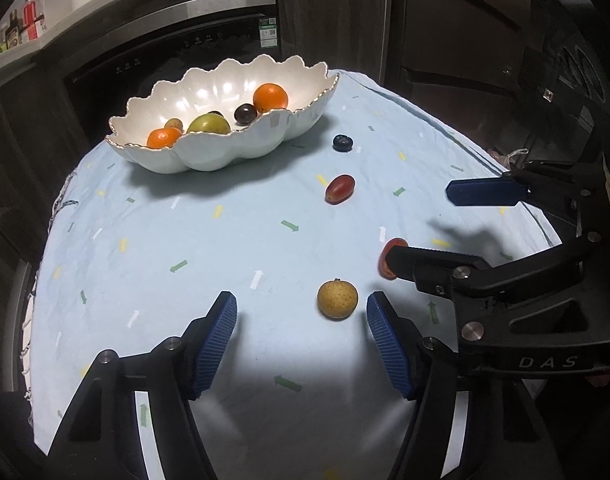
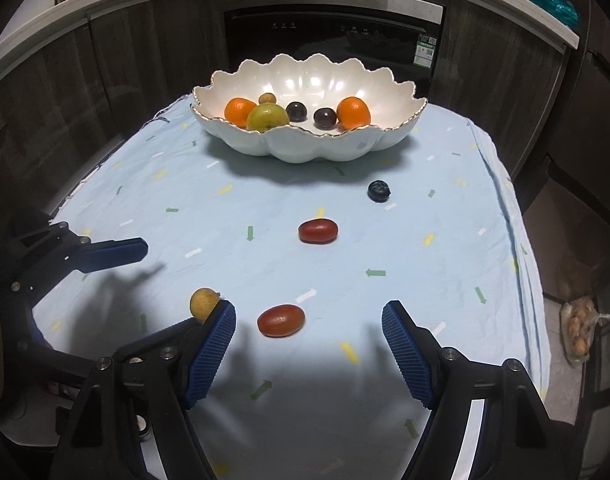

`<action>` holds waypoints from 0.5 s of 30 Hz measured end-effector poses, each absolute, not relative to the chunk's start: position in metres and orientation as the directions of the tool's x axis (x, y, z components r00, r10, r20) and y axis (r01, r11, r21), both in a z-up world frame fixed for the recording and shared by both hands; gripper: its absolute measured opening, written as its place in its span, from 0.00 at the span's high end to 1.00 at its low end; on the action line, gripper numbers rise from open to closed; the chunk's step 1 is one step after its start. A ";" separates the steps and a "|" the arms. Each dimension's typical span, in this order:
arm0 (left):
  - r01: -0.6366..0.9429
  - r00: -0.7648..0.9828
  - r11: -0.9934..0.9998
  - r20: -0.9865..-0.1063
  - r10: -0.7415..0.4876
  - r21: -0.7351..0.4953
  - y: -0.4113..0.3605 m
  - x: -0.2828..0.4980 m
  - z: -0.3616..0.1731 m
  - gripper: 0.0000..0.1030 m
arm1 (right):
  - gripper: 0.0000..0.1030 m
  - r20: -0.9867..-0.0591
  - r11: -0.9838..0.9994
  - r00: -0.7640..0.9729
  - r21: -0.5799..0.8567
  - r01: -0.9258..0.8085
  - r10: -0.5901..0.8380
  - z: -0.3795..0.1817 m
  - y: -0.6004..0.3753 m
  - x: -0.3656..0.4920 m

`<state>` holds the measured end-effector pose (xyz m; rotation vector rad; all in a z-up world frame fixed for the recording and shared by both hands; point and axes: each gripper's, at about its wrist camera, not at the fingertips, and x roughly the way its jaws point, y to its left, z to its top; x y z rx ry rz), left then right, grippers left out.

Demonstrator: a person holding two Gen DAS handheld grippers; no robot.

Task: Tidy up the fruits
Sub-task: 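Grasp the small brown fruit with the left tool while the right tool grasps a red fruit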

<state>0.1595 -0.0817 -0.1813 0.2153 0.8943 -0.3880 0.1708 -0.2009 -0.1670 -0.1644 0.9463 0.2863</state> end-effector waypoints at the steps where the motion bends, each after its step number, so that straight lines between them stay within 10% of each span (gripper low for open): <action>1: 0.417 0.560 0.909 -0.793 -0.238 0.021 -0.082 0.160 -0.183 0.39 | 0.32 -0.821 0.949 0.544 -0.007 -0.314 0.174 -0.168 -0.200 0.172; 15: 0.465 0.521 0.885 -0.807 -0.276 -0.003 -0.096 0.163 -0.195 0.43 | 0.49 -0.854 0.943 0.476 0.048 -0.329 0.210 -0.186 -0.195 0.183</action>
